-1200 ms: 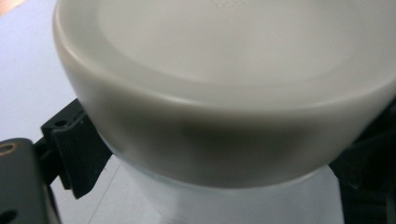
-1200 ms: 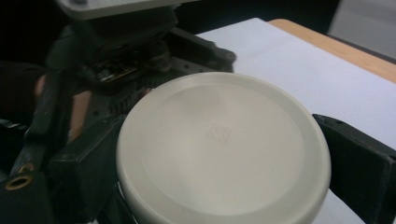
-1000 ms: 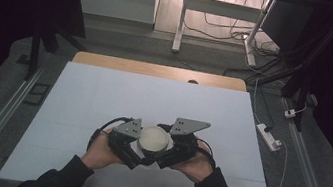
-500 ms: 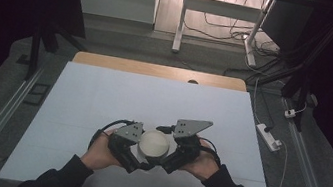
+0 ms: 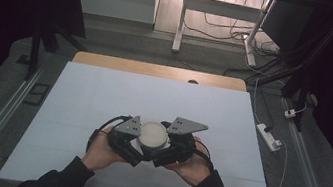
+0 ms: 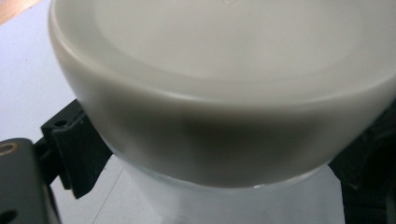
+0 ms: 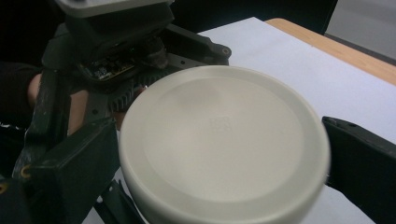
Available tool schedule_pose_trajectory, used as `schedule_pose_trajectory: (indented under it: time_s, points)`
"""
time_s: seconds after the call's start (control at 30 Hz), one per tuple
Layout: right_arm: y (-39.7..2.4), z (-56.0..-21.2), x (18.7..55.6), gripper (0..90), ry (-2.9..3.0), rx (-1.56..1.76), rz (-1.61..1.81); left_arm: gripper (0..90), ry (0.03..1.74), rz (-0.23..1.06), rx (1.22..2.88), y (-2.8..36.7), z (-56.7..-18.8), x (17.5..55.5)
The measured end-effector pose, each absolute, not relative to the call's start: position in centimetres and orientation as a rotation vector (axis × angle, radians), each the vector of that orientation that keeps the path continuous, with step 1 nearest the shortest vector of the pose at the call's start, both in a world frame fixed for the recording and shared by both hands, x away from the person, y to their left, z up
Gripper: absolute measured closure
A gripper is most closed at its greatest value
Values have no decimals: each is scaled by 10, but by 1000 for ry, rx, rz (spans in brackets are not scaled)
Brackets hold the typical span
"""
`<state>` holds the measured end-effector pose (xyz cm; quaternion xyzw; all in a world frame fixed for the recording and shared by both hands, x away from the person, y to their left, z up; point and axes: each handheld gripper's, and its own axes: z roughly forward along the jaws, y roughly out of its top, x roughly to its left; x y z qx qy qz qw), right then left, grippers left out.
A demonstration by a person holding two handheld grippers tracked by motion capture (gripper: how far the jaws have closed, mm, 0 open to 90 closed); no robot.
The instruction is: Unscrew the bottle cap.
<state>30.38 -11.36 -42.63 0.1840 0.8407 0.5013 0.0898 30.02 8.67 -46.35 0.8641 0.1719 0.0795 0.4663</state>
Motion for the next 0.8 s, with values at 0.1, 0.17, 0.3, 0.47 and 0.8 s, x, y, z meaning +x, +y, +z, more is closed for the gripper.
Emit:
schedule_pose_trajectory:
  time_s: [0.1, 0.17, 0.3, 0.47, 0.8]
  points:
    - [-113, -429, 303, 56, 2489, 564, 1498, 74, 422, 206, 2133, 84, -463, 299]
    - [-114, -430, 303, 67, 2476, 554, 1503, 74, 421, 198, 2134, 84, -463, 299]
    - [-115, -430, 303, 69, 2497, 520, 1506, 74, 392, 174, 2145, 85, -464, 300]
    - [-122, -431, 311, 70, 2575, 431, 1582, 74, 334, 118, 2145, 86, -465, 301]
    - [-127, -430, 314, 71, 2614, 320, 1626, 74, 293, 96, 2166, 84, -467, 301]
